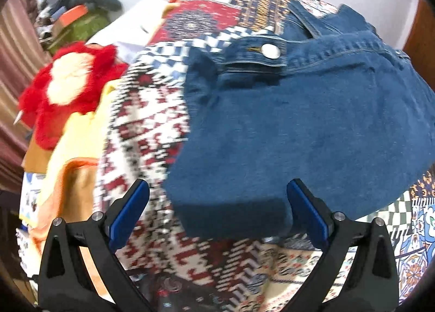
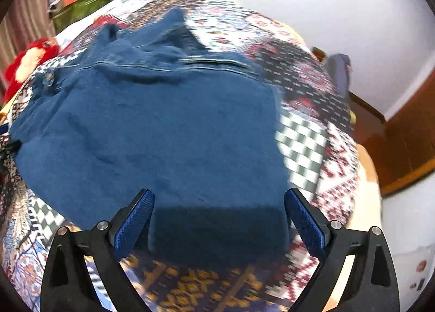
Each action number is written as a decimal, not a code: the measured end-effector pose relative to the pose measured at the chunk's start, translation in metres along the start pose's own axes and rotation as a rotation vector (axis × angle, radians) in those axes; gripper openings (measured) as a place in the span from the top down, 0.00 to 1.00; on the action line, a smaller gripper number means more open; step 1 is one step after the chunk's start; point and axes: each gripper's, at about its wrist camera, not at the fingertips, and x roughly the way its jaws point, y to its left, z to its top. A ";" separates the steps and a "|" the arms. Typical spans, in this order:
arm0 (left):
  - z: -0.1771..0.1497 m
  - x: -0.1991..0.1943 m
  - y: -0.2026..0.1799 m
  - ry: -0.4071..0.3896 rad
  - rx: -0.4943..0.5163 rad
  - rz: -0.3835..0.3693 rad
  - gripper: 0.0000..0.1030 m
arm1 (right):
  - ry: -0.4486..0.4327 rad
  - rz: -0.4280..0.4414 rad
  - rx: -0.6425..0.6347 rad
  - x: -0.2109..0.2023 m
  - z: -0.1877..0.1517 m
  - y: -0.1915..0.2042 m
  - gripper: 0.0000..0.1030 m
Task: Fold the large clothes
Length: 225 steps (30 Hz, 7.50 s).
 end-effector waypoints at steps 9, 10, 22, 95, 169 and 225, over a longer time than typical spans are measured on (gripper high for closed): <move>-0.024 -0.010 0.062 0.018 -0.160 0.146 0.00 | 0.022 -0.019 0.136 -0.015 -0.021 -0.043 0.06; -0.027 -0.015 0.068 0.008 -0.182 0.149 0.00 | 0.020 -0.017 0.139 -0.018 -0.019 -0.042 0.06; -0.026 -0.062 0.056 -0.128 -0.310 -0.068 0.00 | -0.210 0.106 0.077 -0.090 0.018 0.024 0.06; 0.043 -0.139 -0.094 -0.539 -0.010 -0.029 0.70 | 0.076 0.439 -0.120 -0.043 0.000 0.174 0.00; -0.050 -0.097 -0.063 -0.047 0.038 -0.276 0.00 | 0.020 0.298 0.242 -0.070 -0.053 -0.010 0.00; 0.031 -0.014 -0.057 0.124 -0.091 -0.527 0.00 | 0.185 0.565 0.134 0.011 0.011 0.029 0.00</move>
